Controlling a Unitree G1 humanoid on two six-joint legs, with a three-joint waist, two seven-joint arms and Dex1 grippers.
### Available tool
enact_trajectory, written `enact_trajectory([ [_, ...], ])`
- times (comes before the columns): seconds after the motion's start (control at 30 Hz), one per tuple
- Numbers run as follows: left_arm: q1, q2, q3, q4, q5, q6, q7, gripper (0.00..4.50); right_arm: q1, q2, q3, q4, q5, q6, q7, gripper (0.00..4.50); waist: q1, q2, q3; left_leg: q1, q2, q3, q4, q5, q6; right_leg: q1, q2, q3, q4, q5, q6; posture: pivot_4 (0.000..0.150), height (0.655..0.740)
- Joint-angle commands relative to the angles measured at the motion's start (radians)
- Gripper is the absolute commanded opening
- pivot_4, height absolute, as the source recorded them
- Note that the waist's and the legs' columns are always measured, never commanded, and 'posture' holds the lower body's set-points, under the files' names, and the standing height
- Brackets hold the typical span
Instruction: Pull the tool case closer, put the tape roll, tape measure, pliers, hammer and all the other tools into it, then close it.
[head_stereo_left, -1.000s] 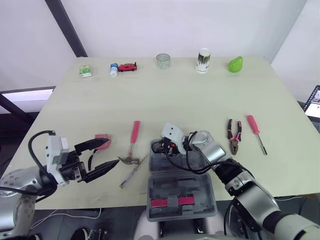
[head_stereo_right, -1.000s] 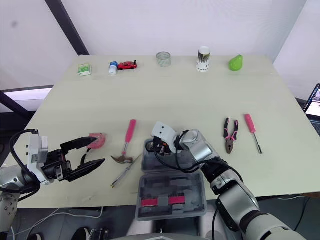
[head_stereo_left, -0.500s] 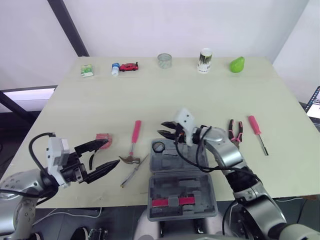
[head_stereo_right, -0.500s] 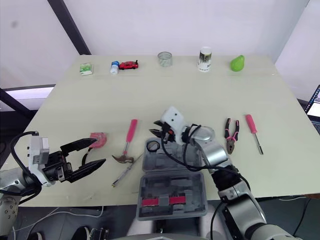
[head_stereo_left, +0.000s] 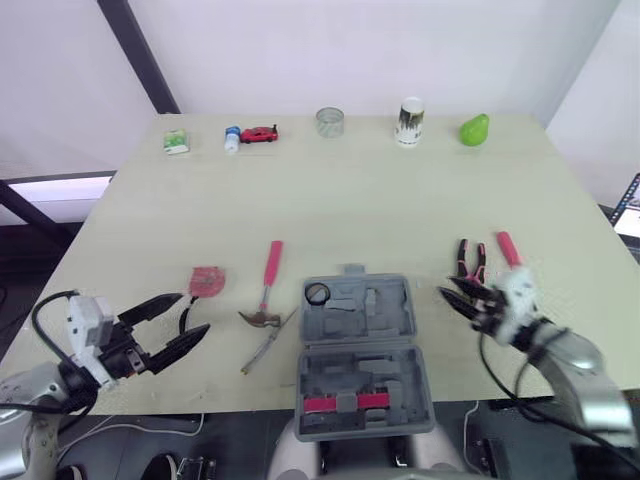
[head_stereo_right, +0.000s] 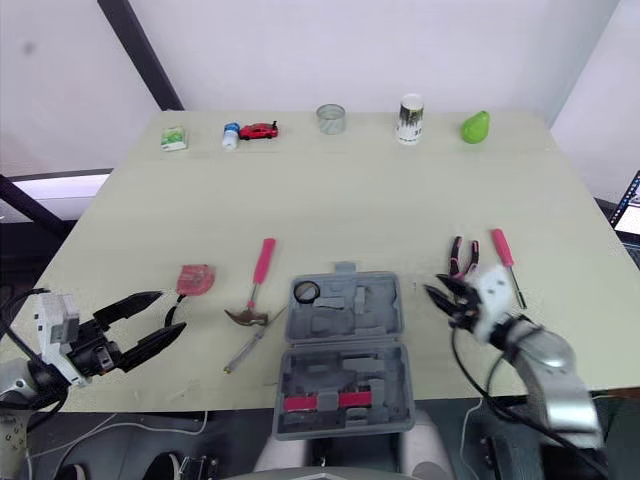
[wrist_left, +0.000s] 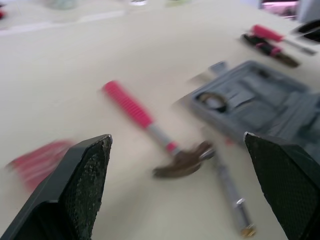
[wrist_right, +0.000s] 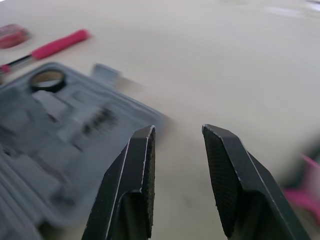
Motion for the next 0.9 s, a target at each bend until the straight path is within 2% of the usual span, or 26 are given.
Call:
enact_trajectory([
  [0.03,0.022,0.001,0.044,0.055,0.008,-0.048,-0.011,4.50,0.072,-0.033,-0.105,-0.022,0.060,-0.054,0.010,1.57,-0.002,-0.001,0.000,0.000,0.000,0.000,0.000,0.000,0.000,0.000,0.000,0.000,0.000,0.000,0.000,0.150,0.7400],
  [0.2,0.035,0.000,0.077,0.137,0.012,-0.076,0.001,4.50,0.214,-0.081,-0.266,0.089,0.108,-0.146,0.059,1.57,0.008,-0.003,-0.001,0.001,0.000,0.000,0.000,0.000,0.000,0.001,0.000,0.001,0.000,-0.001,-0.002,0.150,0.7400],
  [0.3,0.039,0.000,0.096,0.202,0.015,-0.088,0.014,4.50,0.283,-0.099,-0.375,0.191,0.162,-0.213,0.114,2.38,0.018,-0.003,-0.001,0.001,0.000,0.001,0.000,0.000,0.000,0.001,0.000,0.001,-0.001,-0.002,-0.003,0.150,0.7400],
  [0.37,0.044,0.002,0.101,0.236,0.021,-0.101,0.009,4.50,0.310,-0.114,-0.403,0.252,0.171,-0.250,0.143,3.42,0.020,-0.003,-0.002,0.001,0.000,0.001,0.000,0.000,0.000,0.001,0.000,0.001,-0.001,-0.002,-0.003,0.150,0.7400],
  [0.43,0.044,0.005,0.105,0.270,0.026,-0.114,0.003,4.50,0.326,-0.121,-0.422,0.303,0.182,-0.271,0.165,4.23,0.019,-0.005,-0.003,0.002,0.000,0.001,0.000,0.000,0.000,0.001,0.000,0.001,-0.001,-0.002,-0.003,0.150,0.7400],
  [0.47,0.045,0.006,0.106,0.280,0.027,-0.118,0.002,4.50,0.330,-0.124,-0.428,0.322,0.188,-0.278,0.172,4.45,0.019,-0.005,-0.003,0.002,0.000,0.001,0.000,0.000,0.000,0.001,0.000,0.002,-0.001,-0.002,-0.003,0.150,0.7400],
  [0.73,0.030,0.000,0.082,0.288,0.049,-0.124,0.037,4.50,0.339,-0.120,-0.394,0.275,0.191,-0.284,0.150,4.45,0.020,-0.005,-0.004,0.002,0.001,0.000,0.000,0.000,0.000,0.001,-0.001,0.003,-0.001,-0.002,-0.003,0.150,0.7400],
  [0.9,-0.025,0.011,0.041,0.279,0.098,-0.102,0.122,4.50,0.331,-0.137,-0.330,0.130,0.240,-0.208,0.174,4.45,0.021,-0.004,-0.004,0.002,0.001,-0.001,0.000,0.000,0.000,0.001,-0.001,0.003,0.000,-0.002,-0.003,0.150,0.7400],
])
